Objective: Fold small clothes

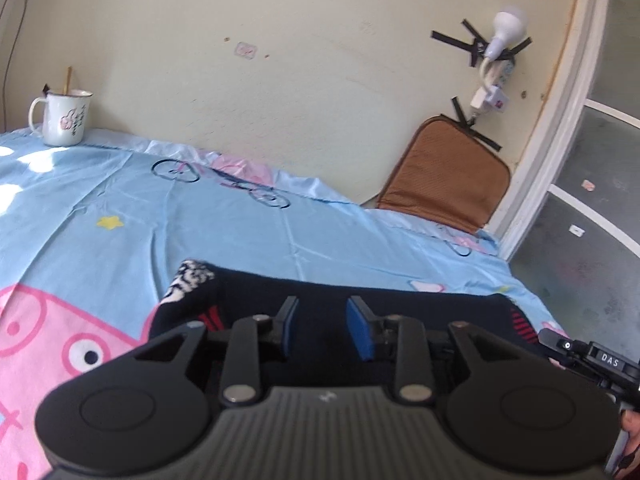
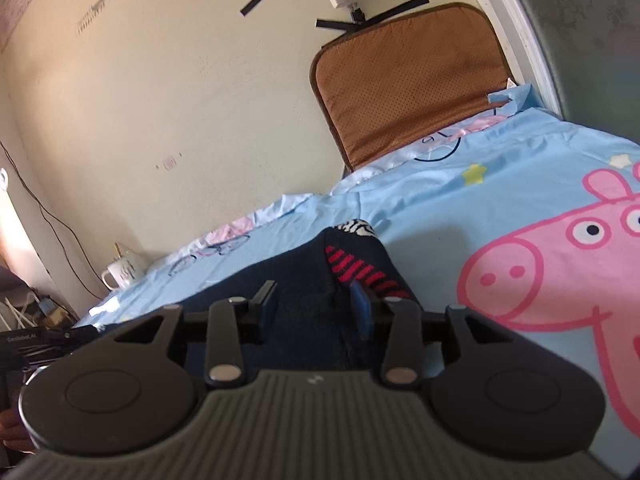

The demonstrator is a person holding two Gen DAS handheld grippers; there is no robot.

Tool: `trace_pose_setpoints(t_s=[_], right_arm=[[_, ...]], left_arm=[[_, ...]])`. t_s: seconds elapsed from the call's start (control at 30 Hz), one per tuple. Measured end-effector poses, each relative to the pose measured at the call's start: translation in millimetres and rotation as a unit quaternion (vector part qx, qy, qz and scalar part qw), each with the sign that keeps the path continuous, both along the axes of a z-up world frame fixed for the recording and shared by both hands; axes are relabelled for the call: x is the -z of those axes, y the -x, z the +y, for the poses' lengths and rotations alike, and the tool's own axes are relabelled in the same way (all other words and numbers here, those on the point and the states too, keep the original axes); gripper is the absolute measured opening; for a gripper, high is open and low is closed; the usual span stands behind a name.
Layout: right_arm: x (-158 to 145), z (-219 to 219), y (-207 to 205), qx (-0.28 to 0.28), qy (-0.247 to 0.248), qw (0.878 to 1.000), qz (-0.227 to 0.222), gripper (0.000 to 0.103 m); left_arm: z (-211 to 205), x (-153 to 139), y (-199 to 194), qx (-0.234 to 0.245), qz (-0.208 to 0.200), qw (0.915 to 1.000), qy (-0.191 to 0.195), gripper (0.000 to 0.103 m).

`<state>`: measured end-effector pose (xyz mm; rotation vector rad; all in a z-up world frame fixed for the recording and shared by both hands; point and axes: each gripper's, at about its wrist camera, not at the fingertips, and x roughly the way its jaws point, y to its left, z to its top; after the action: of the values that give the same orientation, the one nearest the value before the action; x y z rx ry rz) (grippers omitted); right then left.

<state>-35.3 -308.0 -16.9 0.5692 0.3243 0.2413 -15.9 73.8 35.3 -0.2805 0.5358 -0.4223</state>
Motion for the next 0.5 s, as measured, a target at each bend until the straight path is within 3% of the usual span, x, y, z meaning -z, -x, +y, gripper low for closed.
trace_pose_setpoints(t_s=[0.13, 0.23, 0.4, 0.5], right_arm=[[3, -14, 26, 0.027, -0.004, 1.000, 0.008, 0.050], [6, -26, 35, 0.040, -0.016, 0.999, 0.029, 0.054], [12, -34, 34, 0.025, -0.053, 0.997, 0.054, 0.063], [18, -25, 25, 0.008, -0.051, 0.996, 0.069, 0.064]], left_arm=[[-25, -7, 2, 0.043, -0.013, 0.9989, -0.011, 0.031], [-43, -1, -2, 0.068, 0.002, 0.9976, -0.012, 0.031], [-64, 28, -13, 0.073, 0.061, 0.9948, -0.038, 0.031], [-64, 33, -7, 0.071, 0.041, 0.9957, -0.044, 0.032]])
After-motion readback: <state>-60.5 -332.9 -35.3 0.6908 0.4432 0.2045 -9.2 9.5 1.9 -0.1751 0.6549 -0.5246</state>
